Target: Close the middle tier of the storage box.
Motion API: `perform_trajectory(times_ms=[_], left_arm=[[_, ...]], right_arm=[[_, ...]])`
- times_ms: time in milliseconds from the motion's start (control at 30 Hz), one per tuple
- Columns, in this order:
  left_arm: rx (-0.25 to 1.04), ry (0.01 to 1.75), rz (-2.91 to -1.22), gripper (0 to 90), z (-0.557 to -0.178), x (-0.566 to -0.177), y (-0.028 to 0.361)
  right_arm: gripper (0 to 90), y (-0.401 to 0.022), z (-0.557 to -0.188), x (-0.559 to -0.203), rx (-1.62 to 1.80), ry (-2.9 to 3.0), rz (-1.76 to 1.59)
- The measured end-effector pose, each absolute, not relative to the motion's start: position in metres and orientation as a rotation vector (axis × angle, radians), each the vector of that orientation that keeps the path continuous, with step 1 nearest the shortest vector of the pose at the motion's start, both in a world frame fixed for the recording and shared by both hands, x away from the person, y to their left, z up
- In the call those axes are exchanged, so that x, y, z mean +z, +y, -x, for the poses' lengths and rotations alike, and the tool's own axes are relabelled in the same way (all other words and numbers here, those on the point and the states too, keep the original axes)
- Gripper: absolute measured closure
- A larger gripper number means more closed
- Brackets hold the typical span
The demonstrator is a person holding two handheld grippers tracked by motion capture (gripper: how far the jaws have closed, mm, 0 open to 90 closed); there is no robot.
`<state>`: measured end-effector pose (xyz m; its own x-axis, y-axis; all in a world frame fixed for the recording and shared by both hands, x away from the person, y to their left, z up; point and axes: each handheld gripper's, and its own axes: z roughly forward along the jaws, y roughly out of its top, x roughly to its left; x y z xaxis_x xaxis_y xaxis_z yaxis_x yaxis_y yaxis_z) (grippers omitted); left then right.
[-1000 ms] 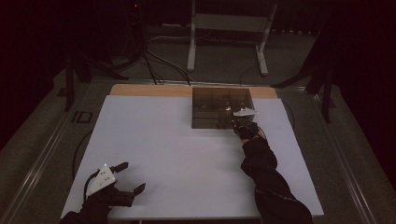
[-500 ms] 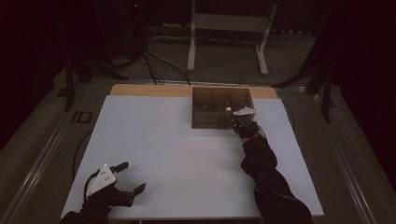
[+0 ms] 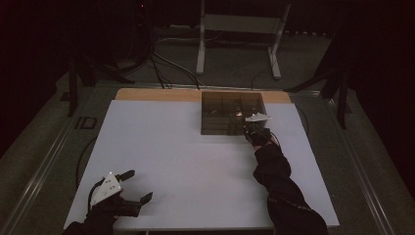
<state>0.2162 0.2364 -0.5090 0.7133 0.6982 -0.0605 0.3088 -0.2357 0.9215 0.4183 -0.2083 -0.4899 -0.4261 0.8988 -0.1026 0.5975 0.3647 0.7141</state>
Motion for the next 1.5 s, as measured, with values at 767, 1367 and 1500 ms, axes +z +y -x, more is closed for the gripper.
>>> perform_trajectory(times_ms=[767,1367,1500], left_arm=[[0.447,0.788,-1.835,2.2,-0.216,-0.509,0.236],[0.447,0.792,-1.829,2.2,-0.218,-0.509,0.236],[0.442,0.794,-1.829,2.2,-0.219,-0.509,0.235]], right_arm=[[71.8,-0.206,-0.402,-0.487,0.855,2.193,-1.264],[31.6,-0.19,-0.399,-0.485,0.884,2.24,-1.3],[25.4,-0.188,-0.4,-0.485,0.89,2.248,-1.319]])
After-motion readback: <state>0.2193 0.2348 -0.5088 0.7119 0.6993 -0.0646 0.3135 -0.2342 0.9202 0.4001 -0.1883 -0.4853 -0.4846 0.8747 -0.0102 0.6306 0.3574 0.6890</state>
